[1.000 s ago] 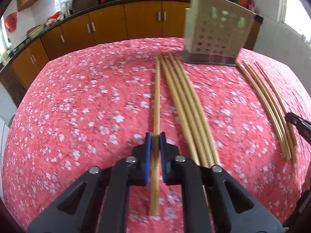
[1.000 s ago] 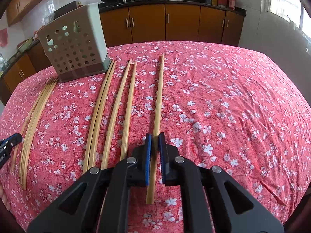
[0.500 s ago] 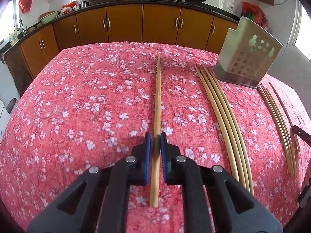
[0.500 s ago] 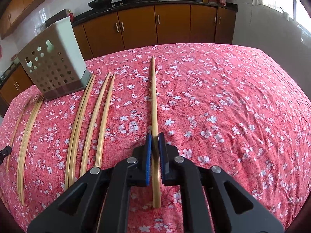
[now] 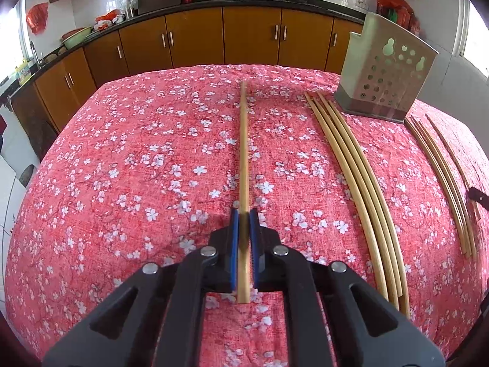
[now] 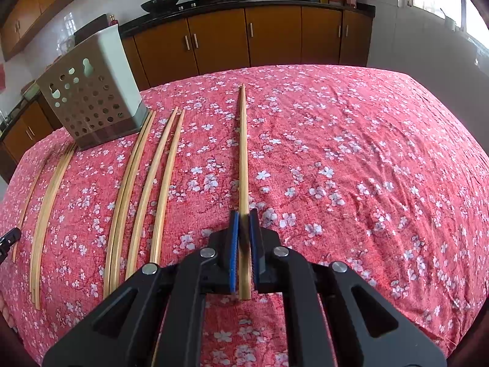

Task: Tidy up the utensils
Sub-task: 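Lift both held chopsticks upright with both grippers toward the perforated holder, then lower the chopsticks into the perforated holder and open both grippers, then grasp a chopstick with the right gripper while the left gripper grasps another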

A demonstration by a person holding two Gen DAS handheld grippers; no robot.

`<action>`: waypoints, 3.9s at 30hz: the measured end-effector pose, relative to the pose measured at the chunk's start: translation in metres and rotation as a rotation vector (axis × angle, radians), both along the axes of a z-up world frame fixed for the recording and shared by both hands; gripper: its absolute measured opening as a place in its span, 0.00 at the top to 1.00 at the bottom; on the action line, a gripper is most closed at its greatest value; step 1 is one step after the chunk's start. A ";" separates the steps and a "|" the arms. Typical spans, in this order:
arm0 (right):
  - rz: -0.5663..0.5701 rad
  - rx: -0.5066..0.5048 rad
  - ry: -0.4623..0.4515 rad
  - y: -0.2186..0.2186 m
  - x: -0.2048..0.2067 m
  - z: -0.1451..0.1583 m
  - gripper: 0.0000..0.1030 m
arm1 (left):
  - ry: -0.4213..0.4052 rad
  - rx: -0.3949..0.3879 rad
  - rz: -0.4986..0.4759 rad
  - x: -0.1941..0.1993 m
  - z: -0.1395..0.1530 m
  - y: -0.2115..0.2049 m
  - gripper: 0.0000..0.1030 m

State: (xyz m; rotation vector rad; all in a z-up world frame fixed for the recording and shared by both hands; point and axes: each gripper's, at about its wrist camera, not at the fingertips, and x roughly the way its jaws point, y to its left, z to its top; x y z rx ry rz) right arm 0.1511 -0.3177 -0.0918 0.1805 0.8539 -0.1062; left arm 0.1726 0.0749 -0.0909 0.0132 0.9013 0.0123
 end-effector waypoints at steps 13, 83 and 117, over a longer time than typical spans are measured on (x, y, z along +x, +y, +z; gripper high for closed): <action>-0.036 -0.015 -0.326 -0.017 -0.028 0.102 0.92 | -0.304 -0.090 0.045 -0.015 0.112 0.020 0.92; 0.066 0.097 -0.261 0.008 0.004 0.106 0.66 | -0.420 -0.160 0.033 -0.001 0.160 -0.016 0.60; 0.071 0.047 0.042 0.028 0.006 -0.003 0.93 | 0.001 -0.090 -0.142 0.006 -0.002 -0.072 0.86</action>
